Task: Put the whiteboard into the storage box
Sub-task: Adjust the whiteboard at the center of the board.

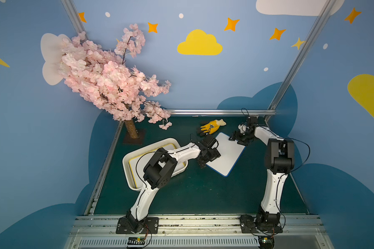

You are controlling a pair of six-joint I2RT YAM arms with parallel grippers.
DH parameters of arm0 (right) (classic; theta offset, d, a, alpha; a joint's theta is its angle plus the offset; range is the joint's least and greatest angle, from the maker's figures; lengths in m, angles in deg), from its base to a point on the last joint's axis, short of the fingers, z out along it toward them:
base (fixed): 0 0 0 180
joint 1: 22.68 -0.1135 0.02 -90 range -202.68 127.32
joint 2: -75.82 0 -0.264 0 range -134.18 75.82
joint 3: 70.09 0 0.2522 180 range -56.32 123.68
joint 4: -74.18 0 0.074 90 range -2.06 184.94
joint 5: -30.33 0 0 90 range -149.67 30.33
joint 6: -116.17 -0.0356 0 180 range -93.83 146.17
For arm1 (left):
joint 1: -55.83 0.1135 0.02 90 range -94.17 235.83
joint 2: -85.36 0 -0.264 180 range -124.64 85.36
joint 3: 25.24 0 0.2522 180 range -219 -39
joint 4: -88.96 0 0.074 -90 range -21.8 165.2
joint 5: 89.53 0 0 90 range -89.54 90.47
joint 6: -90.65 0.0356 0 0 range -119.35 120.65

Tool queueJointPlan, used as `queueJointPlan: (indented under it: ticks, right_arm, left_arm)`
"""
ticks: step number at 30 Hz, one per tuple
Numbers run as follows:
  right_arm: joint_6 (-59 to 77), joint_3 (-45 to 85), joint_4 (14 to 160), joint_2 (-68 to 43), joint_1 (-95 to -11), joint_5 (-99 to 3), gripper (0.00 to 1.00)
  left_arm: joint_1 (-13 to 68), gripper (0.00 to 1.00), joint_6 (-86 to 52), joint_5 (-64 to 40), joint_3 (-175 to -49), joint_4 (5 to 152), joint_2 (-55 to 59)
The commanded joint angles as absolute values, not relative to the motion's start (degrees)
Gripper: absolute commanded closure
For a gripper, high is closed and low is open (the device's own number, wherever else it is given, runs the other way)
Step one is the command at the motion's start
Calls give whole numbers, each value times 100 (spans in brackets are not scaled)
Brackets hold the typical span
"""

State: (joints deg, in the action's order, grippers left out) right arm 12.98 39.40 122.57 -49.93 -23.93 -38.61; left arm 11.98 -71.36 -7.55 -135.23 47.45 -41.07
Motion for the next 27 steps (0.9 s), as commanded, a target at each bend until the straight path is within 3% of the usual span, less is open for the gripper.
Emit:
queueJointPlan:
  ticks: [1,27]
  right_arm:
    - [1289,3588,12743,-4877,-2434,-4006,23]
    - [875,1755,12178,-3695,-2602,-4196,25]
  left_arm:
    - [1372,0,-6849,-481,-13325,4811,-4480]
    - [1829,0,-6127,-797,-13770,4623,-4841]
